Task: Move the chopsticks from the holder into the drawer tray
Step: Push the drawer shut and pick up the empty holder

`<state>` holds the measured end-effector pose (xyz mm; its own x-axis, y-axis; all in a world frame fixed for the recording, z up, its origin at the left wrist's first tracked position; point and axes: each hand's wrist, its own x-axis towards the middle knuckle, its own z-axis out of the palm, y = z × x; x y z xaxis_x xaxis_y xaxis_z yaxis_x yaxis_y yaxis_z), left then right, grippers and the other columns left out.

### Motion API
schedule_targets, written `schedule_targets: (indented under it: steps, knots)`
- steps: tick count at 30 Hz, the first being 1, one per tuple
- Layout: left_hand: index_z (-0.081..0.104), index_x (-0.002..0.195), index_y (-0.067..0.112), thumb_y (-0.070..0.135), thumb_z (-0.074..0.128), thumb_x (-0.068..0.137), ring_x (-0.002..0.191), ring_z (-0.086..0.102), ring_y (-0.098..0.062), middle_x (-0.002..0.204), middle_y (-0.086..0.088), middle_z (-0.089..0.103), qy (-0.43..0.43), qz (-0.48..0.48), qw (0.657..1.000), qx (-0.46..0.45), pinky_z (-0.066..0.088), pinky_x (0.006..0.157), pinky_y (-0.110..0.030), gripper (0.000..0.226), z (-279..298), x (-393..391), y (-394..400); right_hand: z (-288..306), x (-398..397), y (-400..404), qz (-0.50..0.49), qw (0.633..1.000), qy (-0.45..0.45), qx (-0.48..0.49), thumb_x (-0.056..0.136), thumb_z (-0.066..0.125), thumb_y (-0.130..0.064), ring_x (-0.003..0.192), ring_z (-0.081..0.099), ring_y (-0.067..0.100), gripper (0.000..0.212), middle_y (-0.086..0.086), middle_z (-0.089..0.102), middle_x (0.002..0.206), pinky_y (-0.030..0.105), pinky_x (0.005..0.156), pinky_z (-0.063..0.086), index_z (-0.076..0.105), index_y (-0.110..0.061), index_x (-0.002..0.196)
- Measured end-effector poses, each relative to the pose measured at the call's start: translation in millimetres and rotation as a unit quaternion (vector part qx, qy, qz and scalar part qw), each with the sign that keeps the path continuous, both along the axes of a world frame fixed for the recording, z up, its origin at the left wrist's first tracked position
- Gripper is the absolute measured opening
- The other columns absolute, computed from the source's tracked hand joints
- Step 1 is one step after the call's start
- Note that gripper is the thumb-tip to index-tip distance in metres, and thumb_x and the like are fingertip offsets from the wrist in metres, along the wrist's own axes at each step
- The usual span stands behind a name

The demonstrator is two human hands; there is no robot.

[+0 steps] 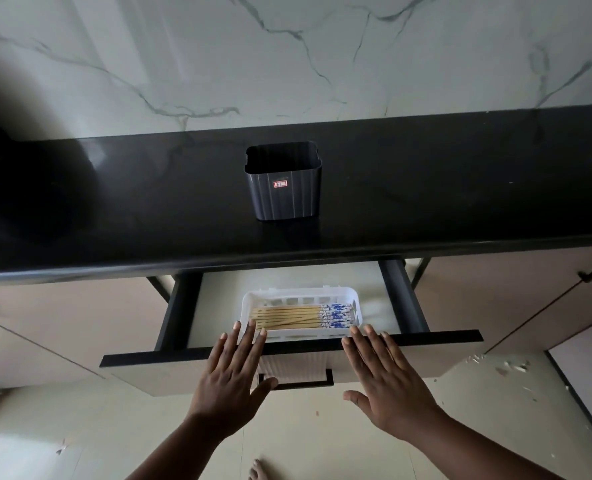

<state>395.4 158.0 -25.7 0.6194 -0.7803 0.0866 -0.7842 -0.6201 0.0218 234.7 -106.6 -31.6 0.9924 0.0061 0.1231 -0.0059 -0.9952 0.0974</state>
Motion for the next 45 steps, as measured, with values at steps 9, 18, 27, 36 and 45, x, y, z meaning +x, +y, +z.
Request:
schedule_targets:
  steps: [9,18,27,36,45]
  knots:
    - [0.029,0.148,0.009,0.068,0.033,0.089,0.148,0.008,-0.031,0.156,-0.016,0.025,-0.06,-0.018,0.998,0.015,0.003,0.116,-0.052,0.084,25,91,-37,38,84,-15,-0.068,0.997,0.04,-0.021,0.076,0.066,-0.062,0.145,0.02,0.035,0.098,0.016,0.024,0.156,0.047,0.111,0.019,0.03,-0.005,0.147]
    - [0.018,0.151,0.009,0.058,0.04,0.085,0.144,0.024,-0.038,0.157,-0.017,0.021,-0.083,-0.045,0.995,-0.036,0.005,0.117,-0.052,0.085,68,172,-37,81,149,-14,-0.083,0.994,0.014,-0.064,0.084,0.056,-0.061,0.145,0.021,0.036,0.091,0.016,0.02,0.158,0.048,0.112,0.017,0.027,-0.005,0.149]
    - [-0.035,0.142,0.025,0.076,0.013,0.087,0.141,-0.034,-0.013,0.153,0.002,-0.038,0.059,0.014,0.977,-0.202,-0.018,0.116,-0.036,0.089,119,230,-70,131,225,-27,-0.242,0.931,-0.105,0.251,0.081,0.028,-0.076,0.147,-0.013,0.017,0.104,0.003,-0.018,0.16,0.032,0.118,0.002,-0.012,-0.013,0.152]
    - [-0.013,0.151,0.031,0.079,0.03,0.078,0.142,-0.019,-0.002,0.16,0.012,-0.017,0.328,0.048,0.866,-0.375,-0.005,0.119,-0.034,0.097,146,271,-147,151,288,-59,-0.232,0.856,-0.133,0.442,0.089,0.048,-0.061,0.149,0.003,0.012,0.093,-0.002,-0.002,0.163,0.032,0.12,0.013,-0.003,-0.02,0.155]
    - [0.001,0.152,0.039,0.035,0.056,0.095,0.134,0.035,-0.005,0.15,0.012,0.032,0.422,0.076,0.798,-0.423,0.031,0.105,-0.023,0.078,141,326,-231,133,359,-129,-0.2,0.795,-0.115,0.561,0.087,0.056,-0.057,0.124,0.054,0.011,0.072,-0.005,0.056,0.138,0.036,0.104,0.044,0.028,-0.031,0.148]
